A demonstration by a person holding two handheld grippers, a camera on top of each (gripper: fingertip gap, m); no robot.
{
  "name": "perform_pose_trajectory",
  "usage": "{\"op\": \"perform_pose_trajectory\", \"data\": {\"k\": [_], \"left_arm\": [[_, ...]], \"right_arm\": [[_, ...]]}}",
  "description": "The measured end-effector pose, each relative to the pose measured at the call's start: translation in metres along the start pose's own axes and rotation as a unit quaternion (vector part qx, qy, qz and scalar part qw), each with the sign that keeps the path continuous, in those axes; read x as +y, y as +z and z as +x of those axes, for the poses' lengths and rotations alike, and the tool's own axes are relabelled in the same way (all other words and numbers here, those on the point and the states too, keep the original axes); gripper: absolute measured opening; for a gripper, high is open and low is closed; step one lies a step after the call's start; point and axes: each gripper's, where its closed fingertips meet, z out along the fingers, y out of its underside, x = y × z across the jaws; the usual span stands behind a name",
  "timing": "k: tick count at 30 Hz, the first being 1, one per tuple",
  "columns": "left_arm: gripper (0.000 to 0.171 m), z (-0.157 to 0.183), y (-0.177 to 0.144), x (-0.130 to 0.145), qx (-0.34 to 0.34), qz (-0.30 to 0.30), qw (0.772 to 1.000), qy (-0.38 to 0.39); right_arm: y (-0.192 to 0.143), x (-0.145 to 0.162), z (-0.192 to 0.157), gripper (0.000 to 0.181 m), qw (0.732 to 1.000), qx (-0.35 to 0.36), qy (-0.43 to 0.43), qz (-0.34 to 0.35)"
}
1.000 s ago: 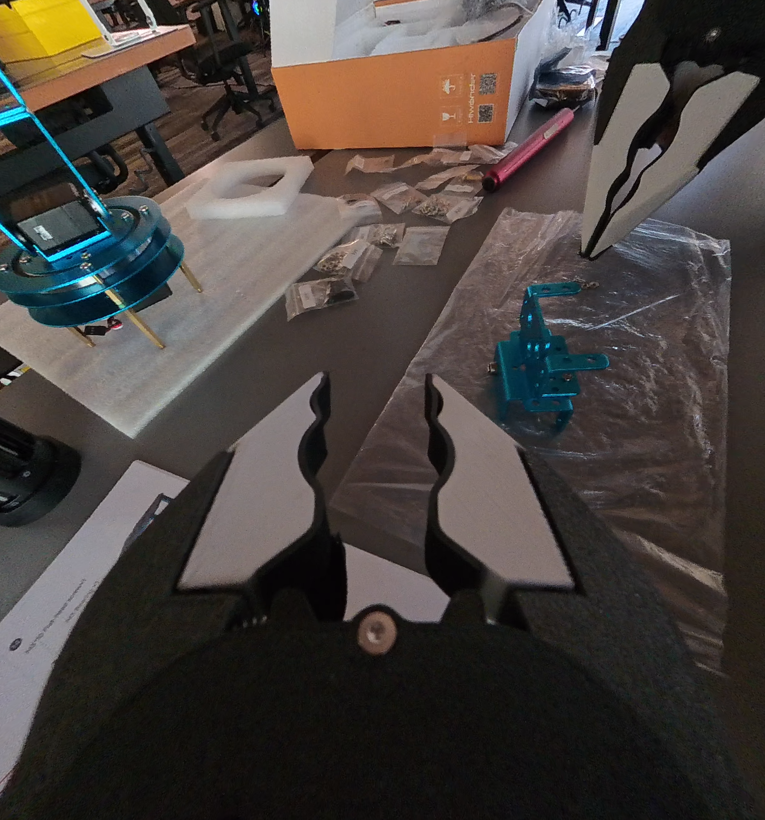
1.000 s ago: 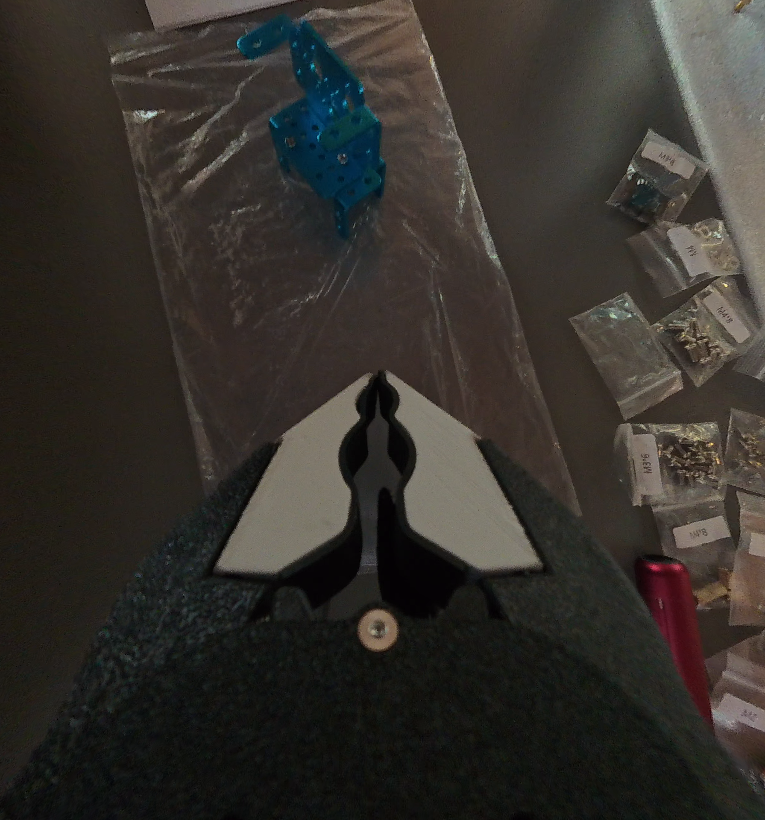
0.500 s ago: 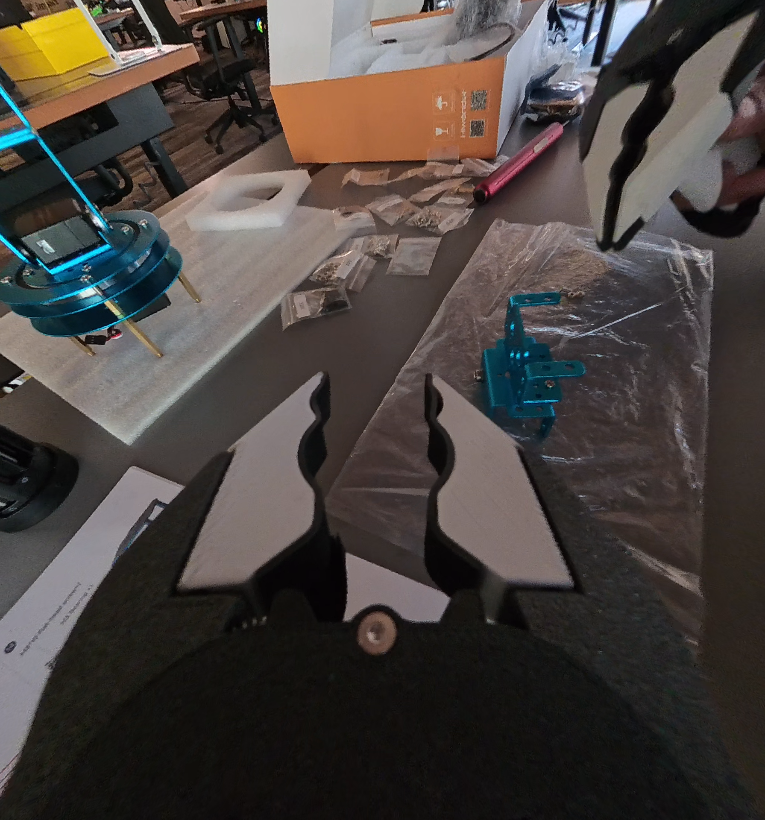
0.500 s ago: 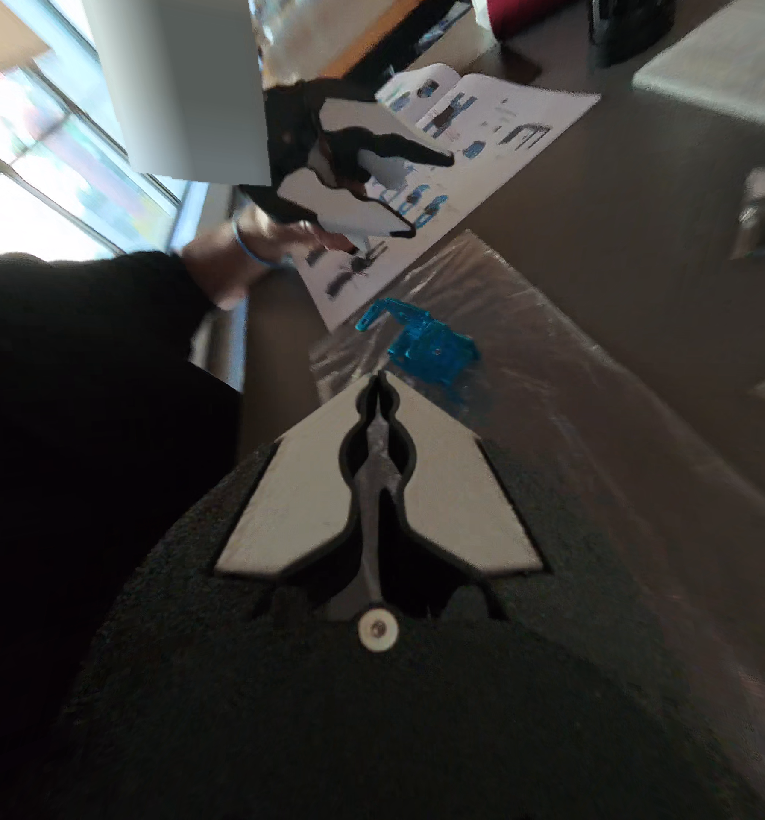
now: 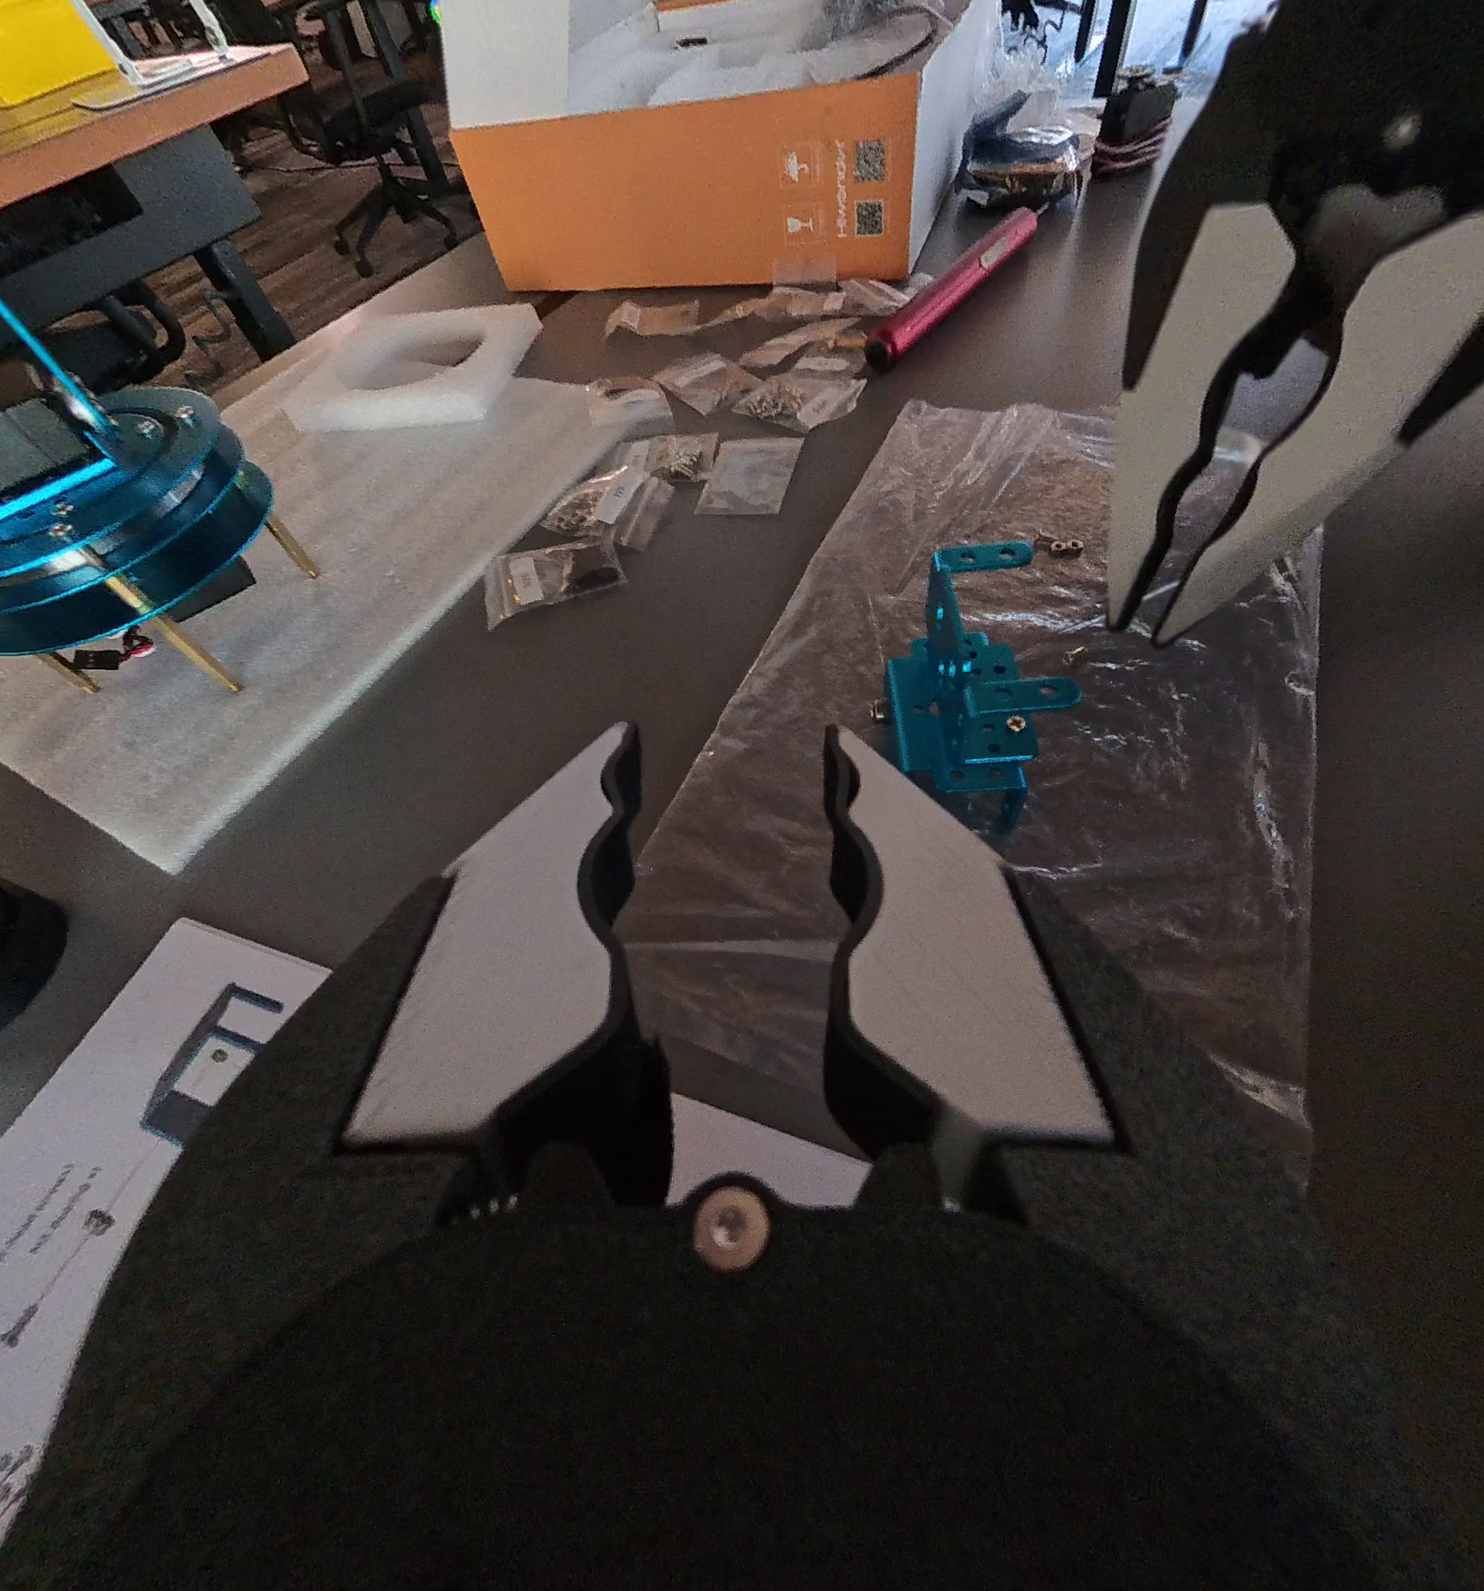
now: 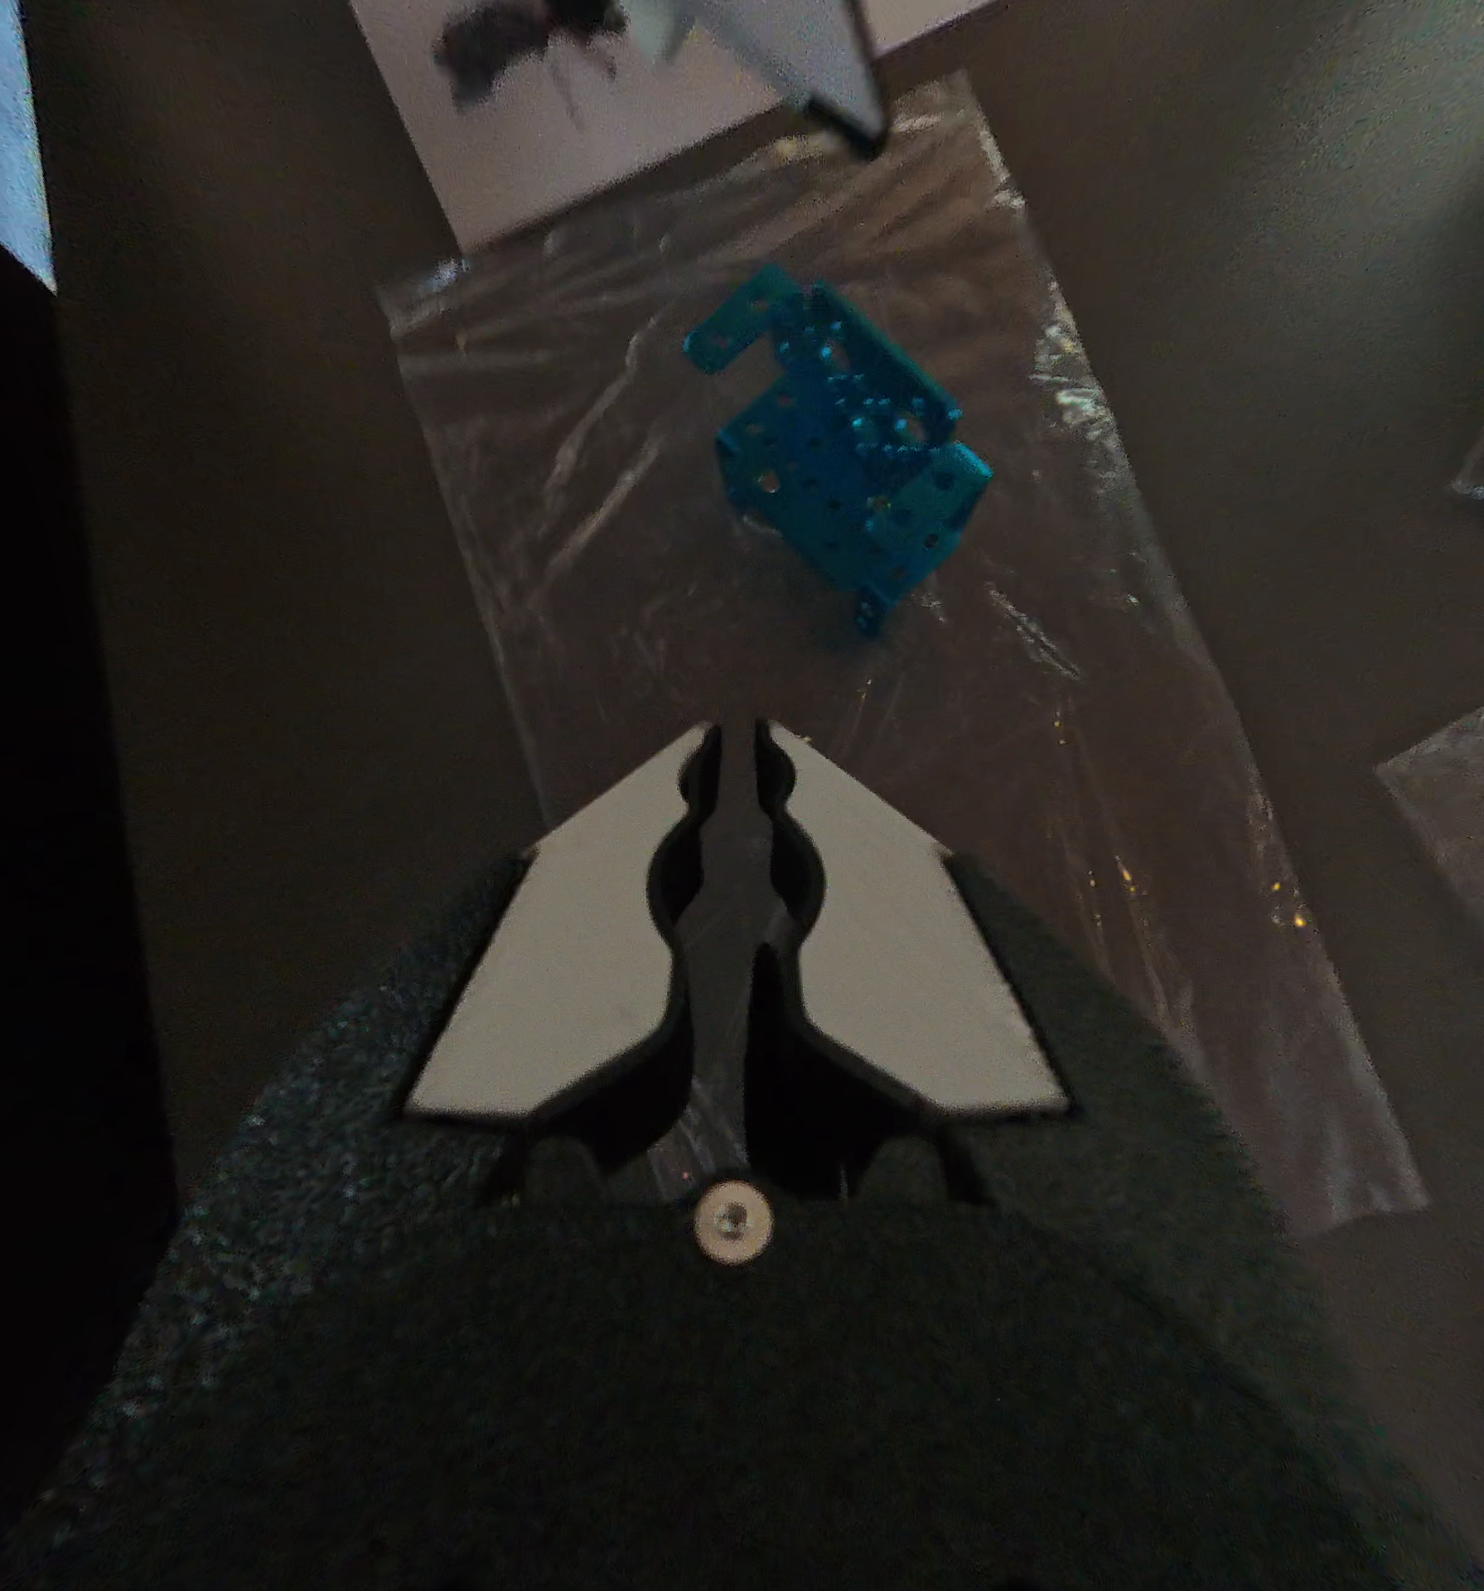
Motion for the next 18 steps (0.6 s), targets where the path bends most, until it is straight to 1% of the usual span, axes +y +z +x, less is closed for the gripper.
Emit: {"op": "perform_pose_trajectory", "data": {"k": [1,3,5,7,8,10,13,15,18], "left_arm": [[0.042,0.000,-0.001,-0.001,0.002,0.001,1.000,-0.003],[0.042,-0.001,-0.002,-0.002,0.003,0.001,1.000,-0.006],[0.042,-0.001,-0.003,-0.003,-0.001,0.002,1.000,0.001],[0.042,-0.001,-0.004,-0.003,-0.002,0.001,1.000,0.006],[0.042,-0.001,-0.004,-0.003,-0.003,0.000,1.000,0.008],[0.042,0.000,-0.003,-0.003,0.000,-0.001,1.000,0.008],[0.042,0.002,-0.004,-0.003,0.002,-0.001,1.000,0.009],[0.042,0.003,-0.004,-0.004,0.002,0.000,1.000,0.011],[0.042,0.006,-0.006,-0.008,0.005,0.007,1.000,0.013]], "right_arm": [[0.003,0.002,0.001,0.007,1.000,0.009,-0.018,-0.021],[0.006,0.006,0.014,0.006,0.996,0.049,-0.046,-0.066],[0.009,0.008,0.018,0.009,0.993,0.043,-0.048,-0.095],[0.013,0.012,0.015,0.014,0.991,0.016,-0.038,-0.124],[0.014,0.013,0.017,0.014,0.990,0.020,-0.038,-0.135],[0.016,0.012,0.013,0.010,0.989,0.008,-0.043,-0.140],[0.018,0.011,0.010,0.007,0.988,0.007,-0.048,-0.147],[0.018,0.011,0.008,0.003,0.987,0.014,-0.065,-0.149],[0.017,0.004,0.011,0.003,0.989,0.031,-0.077,-0.120]]}}
